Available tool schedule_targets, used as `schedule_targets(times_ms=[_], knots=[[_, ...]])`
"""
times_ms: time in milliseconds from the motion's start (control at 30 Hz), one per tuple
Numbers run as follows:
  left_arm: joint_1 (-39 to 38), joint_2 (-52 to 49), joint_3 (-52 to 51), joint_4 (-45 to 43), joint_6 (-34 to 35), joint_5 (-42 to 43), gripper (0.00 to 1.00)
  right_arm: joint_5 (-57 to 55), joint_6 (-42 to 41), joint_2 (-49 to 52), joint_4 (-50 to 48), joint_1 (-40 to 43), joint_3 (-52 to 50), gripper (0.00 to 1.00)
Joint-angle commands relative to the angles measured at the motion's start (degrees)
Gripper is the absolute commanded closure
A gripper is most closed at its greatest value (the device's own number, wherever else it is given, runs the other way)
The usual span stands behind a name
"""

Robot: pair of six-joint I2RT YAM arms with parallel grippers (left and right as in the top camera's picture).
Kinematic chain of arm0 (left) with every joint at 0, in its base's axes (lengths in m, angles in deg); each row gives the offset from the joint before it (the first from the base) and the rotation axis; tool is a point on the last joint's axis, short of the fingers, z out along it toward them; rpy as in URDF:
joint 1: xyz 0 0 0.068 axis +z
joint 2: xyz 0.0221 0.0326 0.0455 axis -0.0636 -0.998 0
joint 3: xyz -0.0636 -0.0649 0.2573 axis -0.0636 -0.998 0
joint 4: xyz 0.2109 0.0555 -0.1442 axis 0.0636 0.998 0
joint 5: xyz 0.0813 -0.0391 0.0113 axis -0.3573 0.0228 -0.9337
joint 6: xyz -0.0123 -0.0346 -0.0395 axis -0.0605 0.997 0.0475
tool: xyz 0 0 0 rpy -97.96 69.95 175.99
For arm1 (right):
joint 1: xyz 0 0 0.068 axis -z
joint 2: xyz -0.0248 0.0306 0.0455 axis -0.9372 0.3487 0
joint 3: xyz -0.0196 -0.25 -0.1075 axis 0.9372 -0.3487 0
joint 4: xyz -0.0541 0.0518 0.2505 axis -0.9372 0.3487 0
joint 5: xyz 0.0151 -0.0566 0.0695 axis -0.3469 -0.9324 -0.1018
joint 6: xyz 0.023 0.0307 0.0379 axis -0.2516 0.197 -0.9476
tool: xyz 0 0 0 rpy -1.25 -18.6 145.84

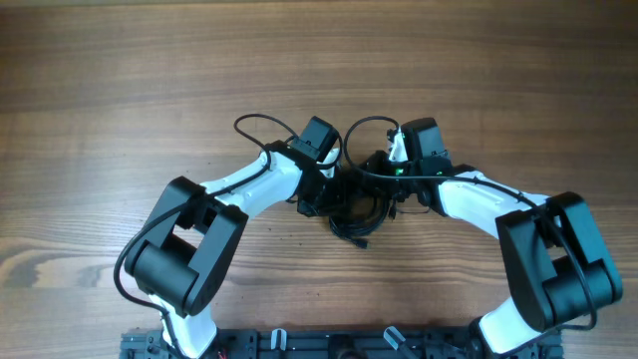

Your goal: Untangle cables

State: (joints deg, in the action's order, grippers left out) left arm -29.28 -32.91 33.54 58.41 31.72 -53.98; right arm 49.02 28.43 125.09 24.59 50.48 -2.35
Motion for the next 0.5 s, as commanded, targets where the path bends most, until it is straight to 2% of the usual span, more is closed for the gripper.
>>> schedule_targets(times_ms=[0,67,100,133,167,233,300,367,467], knots=[[1.9,-2.9,-3.1,1.2,1.0,-12.5,0.96,-6.9,0.0,2.7,0.0,-0.5,-0.8,0.76],[1.9,-2.9,-3.1,1.2,1.0,-12.5,0.96,-8.1,0.0,2.7,-1.2,-2.3,-0.8,0.78],[1.9,-2.9,-3.1,1.2,1.0,-12.5,0.96,-8.4,0.0,2.7,-1.5,-2.7,-0.8,0.84],[1.9,-2.9,-3.1,1.2,1.0,-12.5,0.96,-7.2,0.4,2.7,-3.0,-2.5,-0.8,0.96],[1.9,-2.9,-3.1,1.2,1.0,-12.5,0.96,-4.4,0.9,2.5,-4.5,-1.7,-0.8,0.96],[1.9,-2.9,-3.1,1.2,1.0,-12.5,0.96,11.0,0.9,1.3,-9.1,2.9,-0.8,0.96],[1.9,-2.9,-3.1,1.2,1.0,-12.5,0.96,31.4,-0.4,0.5,-17.7,9.3,-0.8,0.96],[1.9,-2.9,-3.1,1.2,1.0,-12.5,0.96,45.2,-4.2,0.5,-27.2,13.3,-0.8,0.96],[1.9,-2.9,-3.1,1.1,1.0,-12.5,0.96,49.7,-6.2,0.5,-32.6,15.2,-0.8,0.96]])
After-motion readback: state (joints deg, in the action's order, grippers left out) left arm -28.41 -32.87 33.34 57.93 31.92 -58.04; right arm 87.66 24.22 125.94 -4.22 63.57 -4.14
